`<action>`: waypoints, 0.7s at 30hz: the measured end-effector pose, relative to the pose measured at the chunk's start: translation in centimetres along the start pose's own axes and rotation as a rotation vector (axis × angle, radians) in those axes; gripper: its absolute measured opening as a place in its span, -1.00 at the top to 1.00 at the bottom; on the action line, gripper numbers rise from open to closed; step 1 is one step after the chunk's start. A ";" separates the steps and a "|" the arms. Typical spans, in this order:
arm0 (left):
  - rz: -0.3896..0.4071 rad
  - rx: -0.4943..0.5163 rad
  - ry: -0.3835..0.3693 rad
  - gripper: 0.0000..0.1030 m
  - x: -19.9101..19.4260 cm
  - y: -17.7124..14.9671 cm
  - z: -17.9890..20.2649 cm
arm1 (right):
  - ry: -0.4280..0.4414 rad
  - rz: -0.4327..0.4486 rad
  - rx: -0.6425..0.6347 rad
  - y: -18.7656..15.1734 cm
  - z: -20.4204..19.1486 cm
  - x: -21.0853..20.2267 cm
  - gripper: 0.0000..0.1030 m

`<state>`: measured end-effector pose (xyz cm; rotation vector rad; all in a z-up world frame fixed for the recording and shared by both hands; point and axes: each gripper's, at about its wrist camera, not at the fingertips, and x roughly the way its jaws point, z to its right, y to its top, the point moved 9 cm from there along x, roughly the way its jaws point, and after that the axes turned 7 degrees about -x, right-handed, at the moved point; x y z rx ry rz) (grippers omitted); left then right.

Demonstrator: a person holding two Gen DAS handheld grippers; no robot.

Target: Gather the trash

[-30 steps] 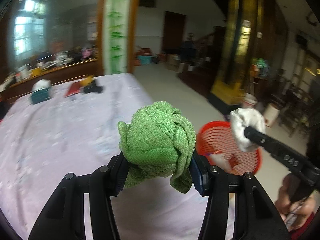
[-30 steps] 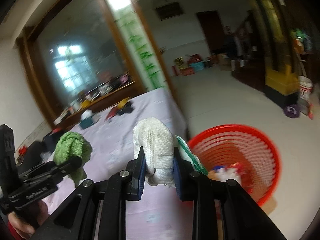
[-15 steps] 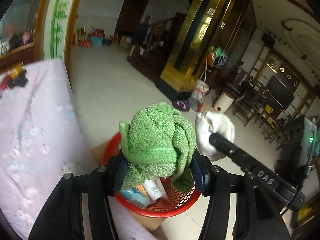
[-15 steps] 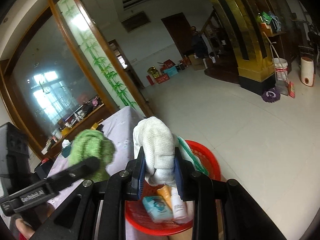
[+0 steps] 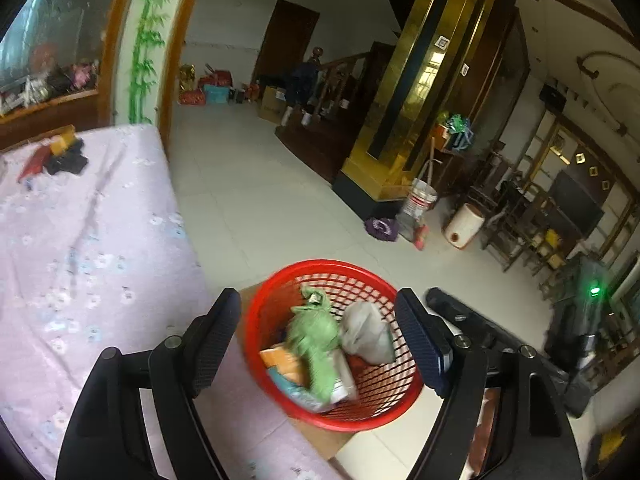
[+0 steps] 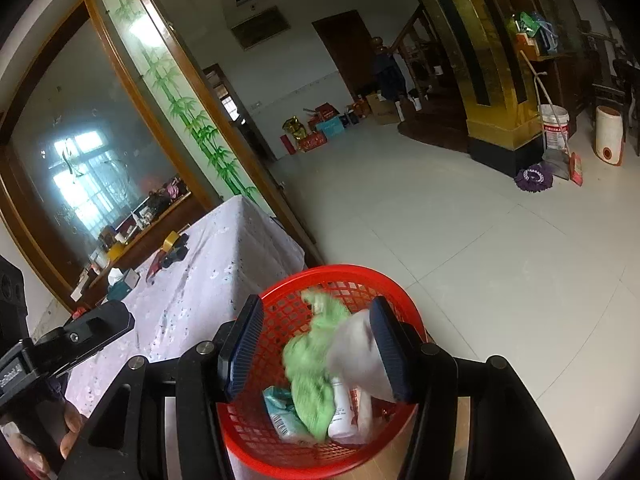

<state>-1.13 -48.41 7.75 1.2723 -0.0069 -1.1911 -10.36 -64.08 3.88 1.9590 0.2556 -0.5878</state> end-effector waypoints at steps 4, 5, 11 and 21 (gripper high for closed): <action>0.060 0.068 0.085 -0.52 -2.4 -0.9 -1.3 | -0.064 0.027 -0.047 -0.3 -0.7 -2.3 -0.47; 0.071 0.083 0.107 -0.55 -3.2 -1.4 -1.6 | -0.088 0.034 -0.057 -0.5 -0.8 -2.9 -0.53; 0.098 0.136 0.184 -0.66 -6.8 -4.8 -3.7 | -0.281 0.059 -0.147 -3.1 -3.1 -6.0 -0.75; 0.163 0.171 0.356 -0.79 -12.7 -11.5 -8.0 | -0.440 0.122 -0.298 -8.4 -8.3 -10.0 -0.97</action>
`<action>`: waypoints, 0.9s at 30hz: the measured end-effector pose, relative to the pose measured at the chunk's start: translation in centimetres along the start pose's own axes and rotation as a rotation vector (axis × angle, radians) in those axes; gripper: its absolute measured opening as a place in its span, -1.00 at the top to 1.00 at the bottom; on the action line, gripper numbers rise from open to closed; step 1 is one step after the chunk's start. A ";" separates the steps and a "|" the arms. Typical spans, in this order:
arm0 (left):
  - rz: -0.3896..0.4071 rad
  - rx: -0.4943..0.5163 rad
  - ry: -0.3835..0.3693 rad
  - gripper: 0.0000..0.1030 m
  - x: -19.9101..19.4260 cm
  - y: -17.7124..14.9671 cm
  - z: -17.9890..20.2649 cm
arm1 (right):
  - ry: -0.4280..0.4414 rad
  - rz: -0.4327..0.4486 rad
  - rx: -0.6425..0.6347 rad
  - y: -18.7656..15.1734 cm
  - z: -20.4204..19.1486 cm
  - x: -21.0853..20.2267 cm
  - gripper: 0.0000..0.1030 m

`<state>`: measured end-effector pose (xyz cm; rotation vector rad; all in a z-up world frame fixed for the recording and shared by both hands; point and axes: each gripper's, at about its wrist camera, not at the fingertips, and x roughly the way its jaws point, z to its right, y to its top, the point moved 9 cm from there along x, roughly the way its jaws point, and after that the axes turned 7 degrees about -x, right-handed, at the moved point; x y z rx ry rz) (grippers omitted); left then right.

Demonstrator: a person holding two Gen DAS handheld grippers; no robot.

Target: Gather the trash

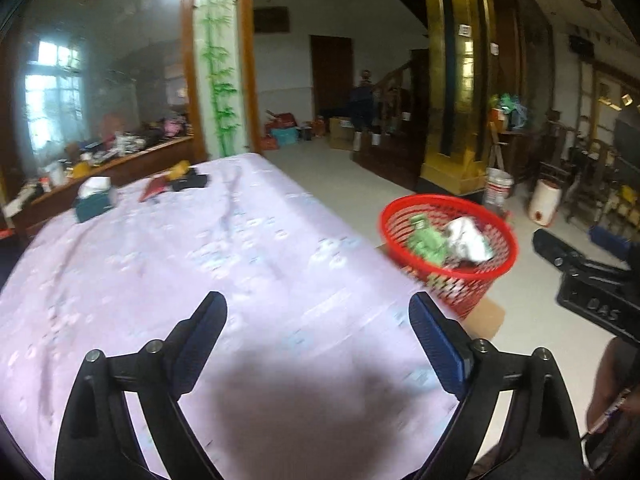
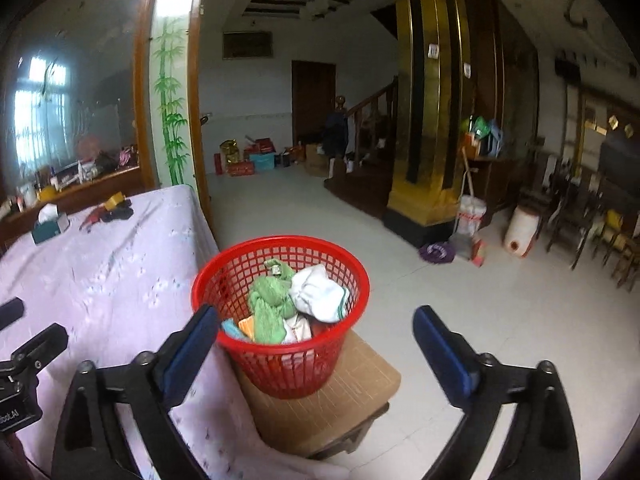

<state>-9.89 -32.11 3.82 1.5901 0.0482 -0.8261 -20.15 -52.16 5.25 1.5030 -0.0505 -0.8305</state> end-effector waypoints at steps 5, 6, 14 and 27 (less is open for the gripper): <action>-0.025 -0.019 0.071 -0.83 -1.0 -2.1 -2.0 | 0.039 0.041 -0.011 -1.0 -2.8 -2.0 -0.97; -0.022 -0.024 0.081 -0.83 -1.2 -2.3 -2.4 | 0.044 0.044 -0.015 -1.0 -3.2 -2.1 -0.97; 0.045 -0.031 0.165 -0.96 -2.2 -2.3 -4.8 | 0.055 0.037 -0.070 -1.3 -5.1 -1.9 -0.97; 0.085 -0.058 0.213 -0.96 -3.2 -2.1 -6.4 | 0.080 0.003 -0.096 -2.3 -6.1 -1.1 -0.97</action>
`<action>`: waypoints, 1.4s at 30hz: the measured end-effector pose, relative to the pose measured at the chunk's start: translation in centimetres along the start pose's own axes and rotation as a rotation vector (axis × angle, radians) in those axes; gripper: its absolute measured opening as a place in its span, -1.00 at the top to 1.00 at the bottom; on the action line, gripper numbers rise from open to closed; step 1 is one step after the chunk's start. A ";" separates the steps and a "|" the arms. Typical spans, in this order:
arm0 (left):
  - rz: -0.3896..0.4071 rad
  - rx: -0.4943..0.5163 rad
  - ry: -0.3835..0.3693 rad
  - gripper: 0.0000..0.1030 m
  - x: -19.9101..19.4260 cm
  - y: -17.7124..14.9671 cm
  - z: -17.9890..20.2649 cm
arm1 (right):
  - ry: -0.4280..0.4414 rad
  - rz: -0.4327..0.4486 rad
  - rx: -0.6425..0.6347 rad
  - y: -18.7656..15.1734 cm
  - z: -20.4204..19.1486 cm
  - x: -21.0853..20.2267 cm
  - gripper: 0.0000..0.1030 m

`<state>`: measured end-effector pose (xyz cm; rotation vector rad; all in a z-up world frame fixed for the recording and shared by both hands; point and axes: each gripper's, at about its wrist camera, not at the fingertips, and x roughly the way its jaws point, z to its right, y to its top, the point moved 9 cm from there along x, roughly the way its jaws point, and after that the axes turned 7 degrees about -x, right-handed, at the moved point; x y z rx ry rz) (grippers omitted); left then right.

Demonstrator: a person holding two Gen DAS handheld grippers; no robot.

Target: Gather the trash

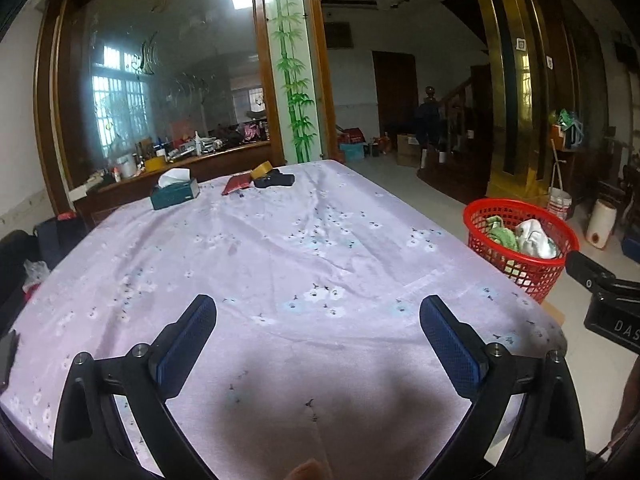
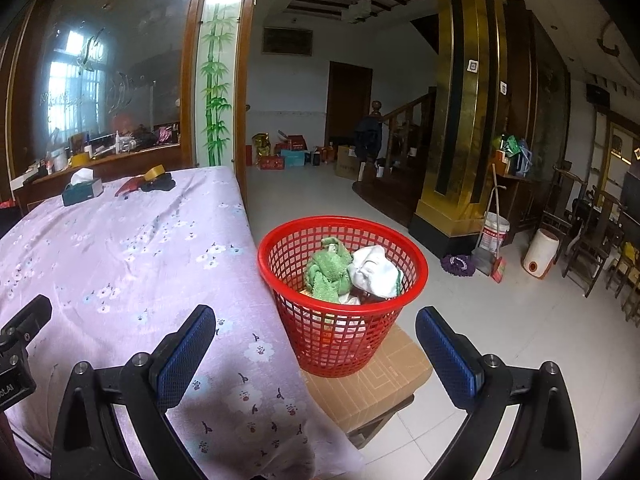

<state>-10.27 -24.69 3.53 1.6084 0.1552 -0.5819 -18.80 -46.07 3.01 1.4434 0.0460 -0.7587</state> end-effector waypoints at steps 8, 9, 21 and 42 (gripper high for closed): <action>-0.031 -0.057 -0.006 -0.97 0.5 -0.4 -1.0 | 0.006 -0.006 -0.011 0.1 -0.5 0.2 -0.97; -0.033 -0.064 -0.001 -0.97 0.6 -0.4 -1.3 | 0.006 -0.007 -0.011 0.0 -0.5 0.2 -0.97; -0.041 -0.040 0.015 -0.97 0.8 -0.8 -1.4 | 0.014 -0.019 -0.015 -0.4 -0.9 0.5 -0.97; -0.056 -0.046 0.016 -0.97 1.0 -1.4 -1.5 | 0.034 -0.034 -0.027 -0.4 -1.8 1.0 -0.97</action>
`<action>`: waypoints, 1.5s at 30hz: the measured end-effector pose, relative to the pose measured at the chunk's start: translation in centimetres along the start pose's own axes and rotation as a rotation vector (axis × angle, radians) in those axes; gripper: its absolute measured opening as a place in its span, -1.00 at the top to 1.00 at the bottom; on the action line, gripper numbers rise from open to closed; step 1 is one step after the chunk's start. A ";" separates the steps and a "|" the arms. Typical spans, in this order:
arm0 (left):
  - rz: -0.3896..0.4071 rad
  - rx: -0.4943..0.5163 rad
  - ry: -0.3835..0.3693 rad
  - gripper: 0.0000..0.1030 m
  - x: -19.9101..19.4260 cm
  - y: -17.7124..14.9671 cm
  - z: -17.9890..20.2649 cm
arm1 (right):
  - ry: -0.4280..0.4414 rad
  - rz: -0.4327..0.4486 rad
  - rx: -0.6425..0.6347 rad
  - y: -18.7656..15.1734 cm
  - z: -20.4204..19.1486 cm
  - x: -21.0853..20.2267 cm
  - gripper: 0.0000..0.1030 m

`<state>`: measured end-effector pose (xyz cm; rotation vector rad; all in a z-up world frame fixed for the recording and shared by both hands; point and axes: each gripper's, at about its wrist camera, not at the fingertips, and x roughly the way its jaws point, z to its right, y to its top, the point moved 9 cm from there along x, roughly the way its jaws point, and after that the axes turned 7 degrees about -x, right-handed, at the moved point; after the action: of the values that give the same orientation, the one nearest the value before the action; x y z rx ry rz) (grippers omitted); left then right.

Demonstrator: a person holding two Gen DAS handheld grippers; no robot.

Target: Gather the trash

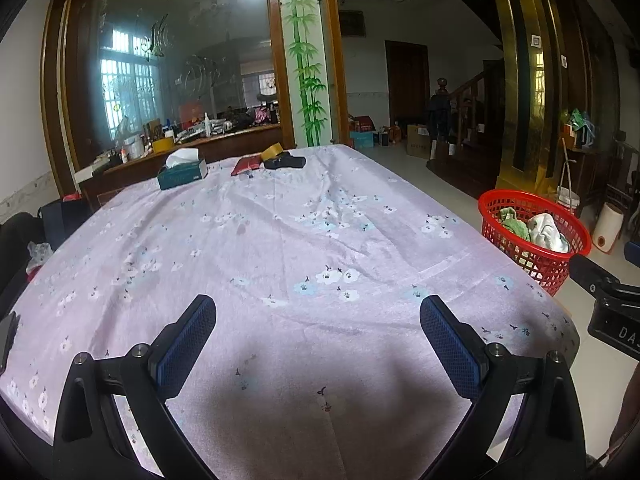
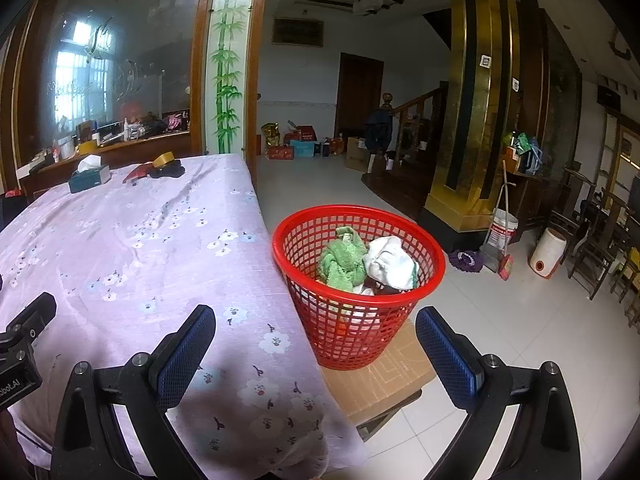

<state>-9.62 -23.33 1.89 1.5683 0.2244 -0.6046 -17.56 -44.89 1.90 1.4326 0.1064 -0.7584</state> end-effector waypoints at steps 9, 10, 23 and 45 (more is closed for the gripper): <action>-0.146 -0.117 0.072 -0.97 4.0 0.6 -7.4 | 0.194 -0.094 -0.067 3.1 -6.3 3.6 -0.98; -0.167 -0.137 0.092 -0.97 4.5 0.7 -8.6 | 0.226 -0.115 -0.087 3.6 -7.8 4.4 -0.98; -0.421 -0.327 0.224 -0.97 9.4 -1.9 -24.4 | 0.461 -0.414 -0.173 3.7 -26.5 12.6 -0.98; -0.481 -0.261 0.183 -1.00 12.0 -2.4 -25.6 | 0.377 -0.406 -0.234 3.3 -29.3 13.5 -1.00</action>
<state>5.39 -0.86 -6.66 1.3173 0.8039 -0.7672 5.34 -23.79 -7.18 1.3282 0.7711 -0.7642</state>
